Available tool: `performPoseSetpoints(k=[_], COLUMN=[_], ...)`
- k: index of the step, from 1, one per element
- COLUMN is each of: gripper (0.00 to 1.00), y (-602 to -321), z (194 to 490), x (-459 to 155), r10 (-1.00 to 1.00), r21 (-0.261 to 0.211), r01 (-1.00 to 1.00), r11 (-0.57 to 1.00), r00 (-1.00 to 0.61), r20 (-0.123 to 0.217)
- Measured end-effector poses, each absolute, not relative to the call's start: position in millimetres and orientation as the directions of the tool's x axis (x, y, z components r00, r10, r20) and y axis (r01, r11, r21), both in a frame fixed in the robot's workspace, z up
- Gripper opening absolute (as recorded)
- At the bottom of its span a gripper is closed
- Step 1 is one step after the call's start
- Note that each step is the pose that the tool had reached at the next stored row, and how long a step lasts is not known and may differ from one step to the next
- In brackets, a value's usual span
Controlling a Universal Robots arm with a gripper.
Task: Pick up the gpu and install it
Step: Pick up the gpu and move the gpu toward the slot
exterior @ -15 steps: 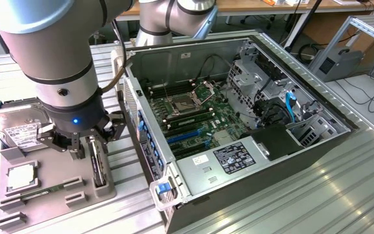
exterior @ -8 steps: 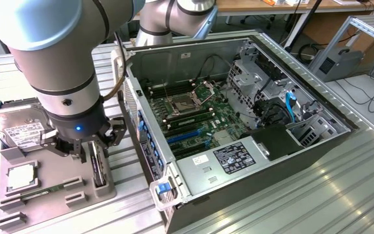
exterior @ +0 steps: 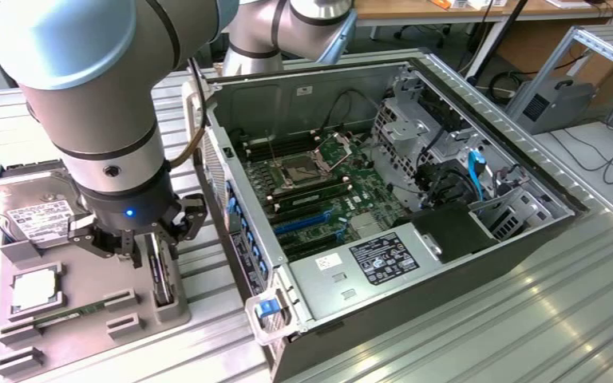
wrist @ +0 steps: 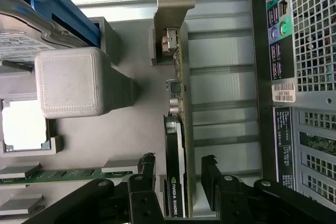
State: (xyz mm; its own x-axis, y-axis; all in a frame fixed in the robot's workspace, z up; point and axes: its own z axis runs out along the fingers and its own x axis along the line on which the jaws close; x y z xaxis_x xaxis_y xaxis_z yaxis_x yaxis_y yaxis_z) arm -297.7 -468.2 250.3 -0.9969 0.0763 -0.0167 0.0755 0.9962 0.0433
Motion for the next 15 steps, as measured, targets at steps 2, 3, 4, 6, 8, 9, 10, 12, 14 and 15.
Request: performPoseSetpoints(k=[2,3,4,6,8,9,10,12,14,15], gripper=[0.48,0.48,0.48,0.48,0.48,0.48,0.48,0.48,0.48,0.48], y=[-466.7,-465.9,-465.2,-463.9,-462.1,-461.2,-460.1,-459.1,-458.5,-458.2], z=[249.3,248.9,248.2,247.4,246.4,245.9,245.0,242.6,240.8,240.2], x=[-297.7,-297.7,-297.7,-297.6,-297.7,-297.7,-297.7,-297.6,-297.8,-297.7], r10=[0.076,0.076,0.076,0.076,0.076,0.076,0.076,0.076,0.076,0.076], r21=[0.043,0.043,0.043,0.043,0.043,0.043,0.043,0.043,0.043,0.043], r01=[0.076,0.076,0.075,0.075,0.075,0.075,0.075,0.075,0.075,0.075], r11=[0.996,0.996,0.996,0.996,0.996,0.996,0.996,0.996,0.996,0.996], r00=[-0.997,-0.997,-0.997,-0.997,-0.997,-0.997,-0.997,-0.997,-0.997,-0.997], r20=[-0.017,-0.017,-0.017,-0.017,-0.017,-0.017,-0.017,-0.017,-0.017,-0.017])
